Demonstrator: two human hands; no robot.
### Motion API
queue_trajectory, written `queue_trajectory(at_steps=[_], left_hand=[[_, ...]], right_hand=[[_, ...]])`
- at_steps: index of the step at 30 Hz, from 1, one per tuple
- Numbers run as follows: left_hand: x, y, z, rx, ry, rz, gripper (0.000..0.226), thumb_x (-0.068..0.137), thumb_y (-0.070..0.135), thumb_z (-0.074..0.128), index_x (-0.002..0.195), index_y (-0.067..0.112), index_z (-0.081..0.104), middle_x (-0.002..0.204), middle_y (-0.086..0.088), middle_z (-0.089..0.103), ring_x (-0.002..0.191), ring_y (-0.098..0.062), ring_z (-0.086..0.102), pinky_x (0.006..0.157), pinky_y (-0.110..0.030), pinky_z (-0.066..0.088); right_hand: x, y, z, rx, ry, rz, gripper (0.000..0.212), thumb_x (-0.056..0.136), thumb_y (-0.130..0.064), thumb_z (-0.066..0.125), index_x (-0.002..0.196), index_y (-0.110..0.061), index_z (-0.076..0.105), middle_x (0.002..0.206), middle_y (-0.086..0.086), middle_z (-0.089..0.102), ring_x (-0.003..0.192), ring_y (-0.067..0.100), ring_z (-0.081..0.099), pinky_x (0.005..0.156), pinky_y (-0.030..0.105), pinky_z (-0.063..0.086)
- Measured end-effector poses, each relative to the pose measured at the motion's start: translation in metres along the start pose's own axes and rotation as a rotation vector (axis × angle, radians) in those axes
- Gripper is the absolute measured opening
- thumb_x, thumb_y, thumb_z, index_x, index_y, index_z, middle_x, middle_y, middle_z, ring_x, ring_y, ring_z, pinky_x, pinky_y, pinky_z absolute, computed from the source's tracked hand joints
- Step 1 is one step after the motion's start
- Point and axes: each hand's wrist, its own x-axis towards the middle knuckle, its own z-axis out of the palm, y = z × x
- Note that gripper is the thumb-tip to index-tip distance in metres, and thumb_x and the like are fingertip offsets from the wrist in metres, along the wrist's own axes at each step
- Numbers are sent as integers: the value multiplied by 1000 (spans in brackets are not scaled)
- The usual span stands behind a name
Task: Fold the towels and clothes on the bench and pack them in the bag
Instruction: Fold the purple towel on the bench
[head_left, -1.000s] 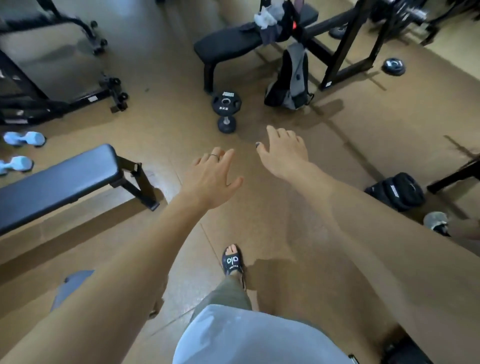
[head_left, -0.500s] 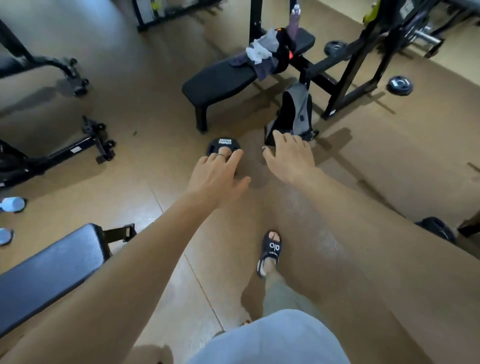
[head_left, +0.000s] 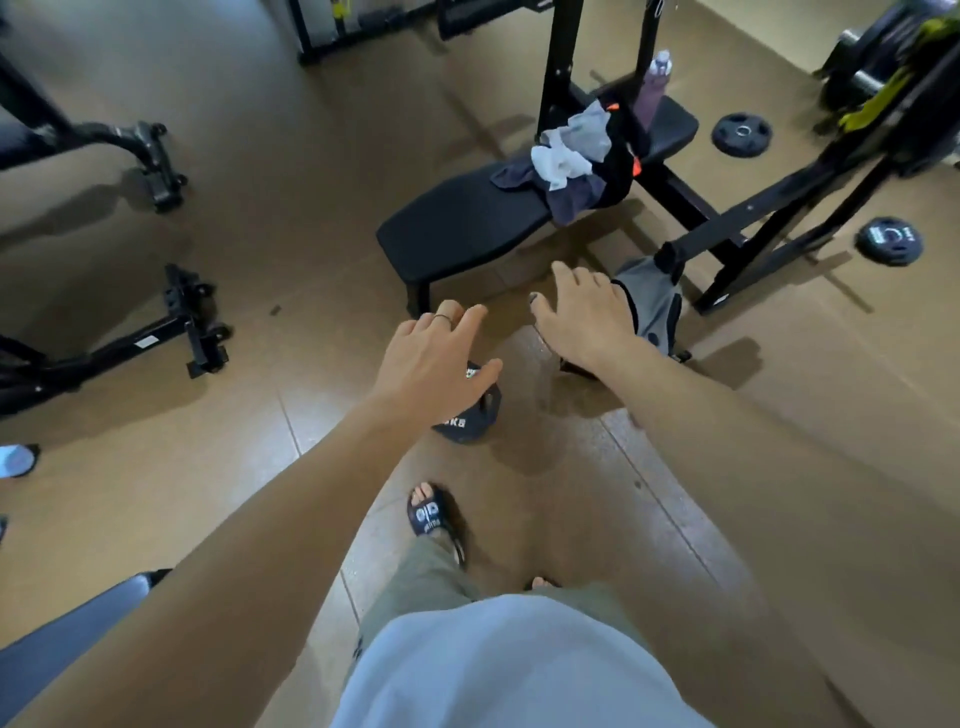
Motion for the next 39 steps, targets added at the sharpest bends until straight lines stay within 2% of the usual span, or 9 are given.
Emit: queue_trajectory(at_steps=[9,14,18,23,27,30,33,37,39], left_hand=[[236,-118,-1,-22,-24,124,67,97,61,43,153,25,30,146,-6,45,122,-30,56,105,-43,42],[375,-188,-9,-21,-90,226,68,98,60,44,153,24,30,147,-8,46,120,-32,57,102,-44,45],[465,-218,-9,-11,-124,268,71,97,61,44,154,21,29,147,-9,45,119,-32,58,100,-45,47],[571,-238,16,-29,-160,241,71,98,59,44,155,20,29,147,-9,46,119,-31,58,99,-43,47],[655,-250,56,-54,-159,143,70,99,58,43,156,20,27,149,-8,44,121,-31,56,101,-43,45],[712,-255,98,-73,-176,103,69,99,58,43,156,21,27,149,-7,43,122,-29,55,102,-42,44],[758,-262,155,-88,-199,102,69,99,58,44,155,22,29,148,-6,45,121,-28,57,101,-40,45],[814,-282,254,-106,-207,137,70,97,60,44,154,21,30,142,-6,49,116,-27,59,97,-40,46],[838,-293,305,-102,-202,168,72,96,60,45,154,21,29,142,-7,49,116,-27,59,97,-41,46]], right_hand=[[233,-19,4,6,6,117,64,103,-50,31,155,-14,26,155,13,37,141,36,33,115,50,28],[358,-38,2,69,15,243,63,102,-48,34,154,-14,27,154,13,39,141,36,34,115,50,28],[445,-44,1,80,4,259,60,102,-46,38,151,-11,32,148,16,45,135,38,38,108,48,31],[570,-27,14,53,-17,242,55,100,-44,42,143,-9,41,138,16,53,127,37,46,102,47,36],[674,-2,47,17,-58,153,50,98,-40,47,137,-9,46,133,17,57,121,38,50,98,47,40],[741,21,81,19,-124,130,54,97,-35,48,145,-11,41,139,15,53,125,36,49,100,46,39],[795,46,130,17,-186,135,64,95,-31,52,152,-12,31,146,14,46,131,35,45,103,46,39],[856,80,211,9,-217,132,72,88,-17,58,154,-15,27,144,12,46,126,34,50,96,43,46],[880,94,256,8,-239,136,80,87,-14,60,156,-18,22,148,13,39,125,35,52,96,43,48]])
